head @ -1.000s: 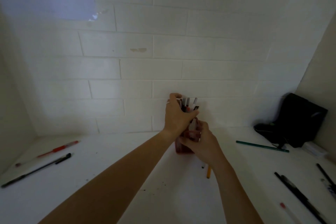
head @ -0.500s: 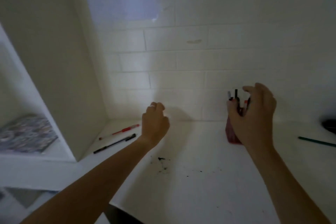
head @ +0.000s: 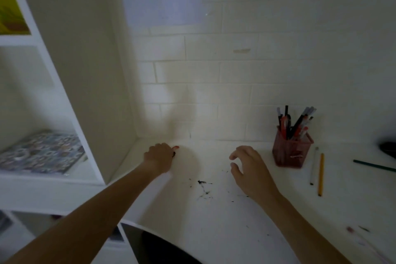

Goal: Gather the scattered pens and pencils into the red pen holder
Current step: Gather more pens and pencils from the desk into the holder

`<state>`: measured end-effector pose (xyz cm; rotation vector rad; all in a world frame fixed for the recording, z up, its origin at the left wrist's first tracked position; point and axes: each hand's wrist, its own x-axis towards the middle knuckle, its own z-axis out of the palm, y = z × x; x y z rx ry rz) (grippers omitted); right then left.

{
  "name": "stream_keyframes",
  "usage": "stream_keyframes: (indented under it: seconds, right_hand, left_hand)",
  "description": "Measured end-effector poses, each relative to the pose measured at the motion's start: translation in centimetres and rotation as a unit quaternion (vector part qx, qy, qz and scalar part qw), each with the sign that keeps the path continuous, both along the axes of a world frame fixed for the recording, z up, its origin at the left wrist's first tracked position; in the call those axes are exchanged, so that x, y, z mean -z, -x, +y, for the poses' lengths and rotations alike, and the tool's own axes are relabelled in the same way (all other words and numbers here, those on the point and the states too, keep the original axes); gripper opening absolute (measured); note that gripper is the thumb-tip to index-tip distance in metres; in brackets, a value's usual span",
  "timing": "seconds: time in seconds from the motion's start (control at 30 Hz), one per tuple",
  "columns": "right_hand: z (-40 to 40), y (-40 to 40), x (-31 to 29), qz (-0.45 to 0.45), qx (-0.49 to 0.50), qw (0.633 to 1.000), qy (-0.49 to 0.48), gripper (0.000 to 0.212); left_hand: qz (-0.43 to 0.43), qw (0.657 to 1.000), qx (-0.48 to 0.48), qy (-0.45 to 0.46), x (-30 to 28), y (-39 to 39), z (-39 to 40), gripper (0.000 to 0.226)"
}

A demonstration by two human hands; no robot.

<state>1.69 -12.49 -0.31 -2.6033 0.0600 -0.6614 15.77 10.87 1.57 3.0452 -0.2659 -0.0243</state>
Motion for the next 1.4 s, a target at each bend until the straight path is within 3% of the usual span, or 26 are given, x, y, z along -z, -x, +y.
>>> stream_keyframes:
  seconds: [0.13, 0.23, 0.33, 0.53, 0.63, 0.73, 0.87, 0.97, 1.17, 1.4]
  right_hand:
    - [0.0, 0.2, -0.2, 0.028, 0.007, 1.000, -0.010, 0.011]
    - [-0.6, 0.9, -1.4, 0.017, 0.036, 0.999, -0.016, 0.006]
    - [-2.8, 2.2, -3.4, 0.006, 0.142, 0.989, -0.036, 0.013]
    - [-10.8, 5.7, -3.3, 0.101, 0.358, 0.924, -0.087, 0.023]
    - [-13.2, 6.0, -1.8, 0.116, 0.351, 0.923, -0.103, 0.032]
    - [-14.0, 5.7, -0.9, 0.121, 0.320, 0.931, -0.125, 0.035]
    - [-15.4, 5.5, -0.6, 0.141, 0.334, 0.926, -0.103, 0.016]
    - [-16.0, 5.7, -0.5, 0.152, 0.365, 0.914, -0.092, 0.018]
    - [-16.7, 5.9, -1.2, 0.208, 0.398, 0.886, -0.117, 0.020]
    - [-17.7, 6.9, -2.2, 0.260, 0.370, 0.876, -0.166, 0.020]
  left_hand:
    - [0.044, 0.998, 0.034, 0.004, -0.1, 1.2, -2.7, 0.030]
    - [0.013, 0.999, 0.045, 0.025, -1.0, 3.2, -5.9, 0.030]
    - [0.002, 0.991, 0.102, 0.088, -2.2, 6.1, -10.2, 0.024]
    - [0.153, 0.944, 0.236, 0.172, -2.7, 11.4, -18.6, 0.022]
    - [0.215, 0.914, 0.242, 0.244, -2.5, 13.0, -22.3, 0.014]
    - [0.223, 0.889, 0.238, 0.321, -1.5, 14.4, -25.6, 0.019]
    - [0.128, 0.907, 0.232, 0.328, -0.4, 15.5, -28.9, 0.021]
    - [0.099, 0.910, 0.213, 0.340, 0.2, 15.7, -30.7, 0.025]
    - [0.112, 0.911, 0.210, 0.336, -0.3, 15.3, -33.0, 0.019]
    - [0.141, 0.915, 0.173, 0.337, -0.8, 15.3, -34.9, 0.029]
